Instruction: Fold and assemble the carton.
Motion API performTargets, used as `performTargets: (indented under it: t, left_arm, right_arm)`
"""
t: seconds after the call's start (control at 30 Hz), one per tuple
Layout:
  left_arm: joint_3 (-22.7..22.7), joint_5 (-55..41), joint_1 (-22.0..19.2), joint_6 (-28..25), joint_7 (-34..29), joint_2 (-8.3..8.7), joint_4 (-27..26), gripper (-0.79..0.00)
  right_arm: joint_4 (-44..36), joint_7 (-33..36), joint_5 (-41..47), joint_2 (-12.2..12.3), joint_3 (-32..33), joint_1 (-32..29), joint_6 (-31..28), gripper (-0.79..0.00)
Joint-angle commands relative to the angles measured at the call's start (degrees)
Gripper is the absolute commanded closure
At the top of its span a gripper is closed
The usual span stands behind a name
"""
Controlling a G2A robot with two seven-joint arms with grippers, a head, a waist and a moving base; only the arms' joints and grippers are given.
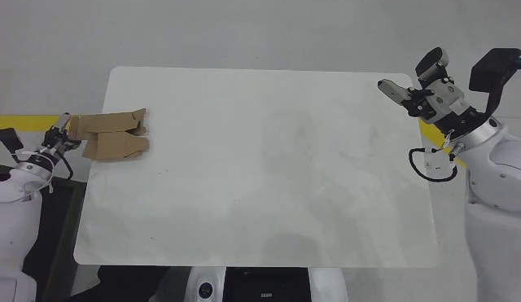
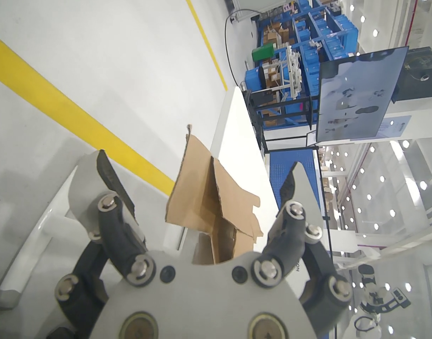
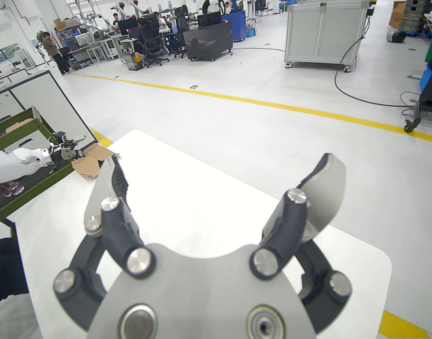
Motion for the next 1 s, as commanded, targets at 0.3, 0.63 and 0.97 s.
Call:
performTargets:
  t: [0.3, 0.63, 0.97]
  left_arm:
    - [0.3, -1.3, -2.7, 0.1, -4.1, -1.29, 3.1, 0.0]
    - [-0.5, -2.9, -4.7, 0.6, -6.2, -1.96, 5.2, 0.0]
    - [-4.7, -7.8, -6.2, -3.0, -11.1, -0.75, 3.8, 0.0]
  right_arm:
    - [0.0, 0.0, 0.0, 0.0, 0.0, 0.0, 0.0, -0.785]
    - [0.0, 0.0, 0.0, 0.0, 0.0, 0.0, 0.0, -0.785]
    - [0.0, 0.0, 0.0, 0.0, 0.0, 0.0, 0.0, -0.785]
